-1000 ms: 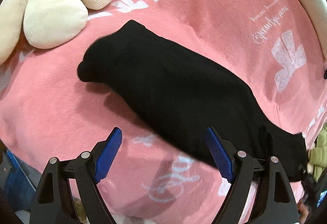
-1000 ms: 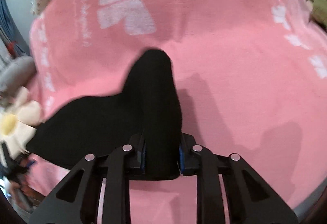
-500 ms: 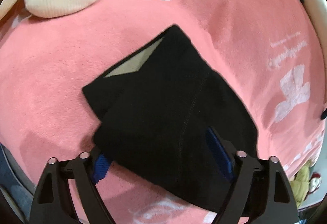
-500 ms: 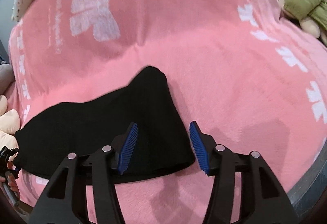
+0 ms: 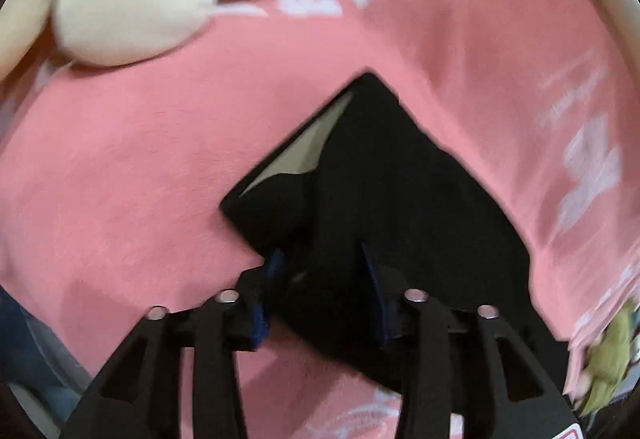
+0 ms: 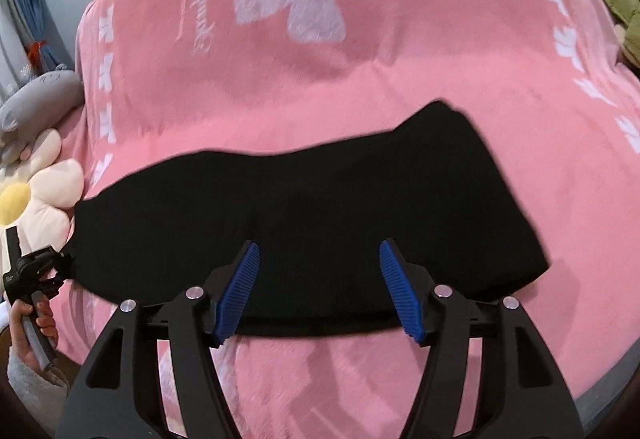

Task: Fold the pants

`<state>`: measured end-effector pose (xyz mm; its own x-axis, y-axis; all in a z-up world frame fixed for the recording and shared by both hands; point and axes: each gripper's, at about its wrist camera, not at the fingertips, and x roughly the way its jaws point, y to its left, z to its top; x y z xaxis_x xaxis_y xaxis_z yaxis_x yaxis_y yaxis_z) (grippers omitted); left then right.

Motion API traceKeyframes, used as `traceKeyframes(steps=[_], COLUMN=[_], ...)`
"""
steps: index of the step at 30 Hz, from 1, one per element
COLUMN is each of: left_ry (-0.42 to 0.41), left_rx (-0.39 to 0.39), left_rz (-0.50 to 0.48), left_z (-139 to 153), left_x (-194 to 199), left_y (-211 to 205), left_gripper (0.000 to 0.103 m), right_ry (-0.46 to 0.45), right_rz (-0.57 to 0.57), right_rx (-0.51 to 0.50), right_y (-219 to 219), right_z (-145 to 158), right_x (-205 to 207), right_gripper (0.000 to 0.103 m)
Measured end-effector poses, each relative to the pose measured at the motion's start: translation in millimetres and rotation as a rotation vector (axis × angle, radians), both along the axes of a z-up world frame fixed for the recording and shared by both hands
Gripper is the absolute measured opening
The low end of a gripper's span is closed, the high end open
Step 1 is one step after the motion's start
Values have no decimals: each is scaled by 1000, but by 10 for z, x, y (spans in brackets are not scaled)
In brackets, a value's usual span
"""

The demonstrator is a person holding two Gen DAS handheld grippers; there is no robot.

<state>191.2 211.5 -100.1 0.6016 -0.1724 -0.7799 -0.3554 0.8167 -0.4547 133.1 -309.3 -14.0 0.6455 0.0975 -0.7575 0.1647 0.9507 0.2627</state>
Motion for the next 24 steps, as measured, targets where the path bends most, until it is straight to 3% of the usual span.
traceKeyframes(steps=[1, 5, 6, 7, 8, 10, 14, 17, 18, 19, 21, 22, 24], left_ry=[15, -37, -48, -61, -72, -128, -277, -352, -356, -342, -291, -254, -159], left_rx=[6, -79, -78, -73, -79, -76, -23, -41, -43, -48, -31, 7, 157], left_rz=[16, 85, 85, 70, 29, -23, -228, -434, -513, -611, -725, -768, -812], left_z=[-9, -82, -73, -47, 3, 244, 961, 1342, 1380, 1349, 1137, 987, 648], left_x=[-26, 30, 62, 119, 187, 231, 124, 30, -4, -37, -95, -128, -245], left_y=[17, 109, 97, 75, 22, -130, -814, -1596, -1894, -2291, -2821, -3066, -3491], left_gripper=[72, 75, 65, 48, 14, 14, 13, 15, 21, 28, 62, 66, 66], right_ry=[7, 34, 36, 36, 34, 29, 20, 14, 12, 11, 20, 32, 46], right_rz=[4, 6, 1, -1, 1, -6, -22, -47, -56, -64, -65, -64, -60], right_rx=[6, 31, 37, 38, 40, 23, 5, 17, 22, 24, 31, 25, 41], right_y=[18, 38, 31, 25, 14, -20, -147, -281, -340, -378, -464, -510, -600], right_z=[-28, -107, -108, -106, -97, -79, -52, -41, -39, -40, -56, -70, -78], right_x=[-14, -22, -36, -38, -51, -84, -132, -163, -182, -197, -222, -235, -252], right_gripper=[61, 61, 61, 61, 62, 70, 70, 70, 70, 70, 72, 73, 73])
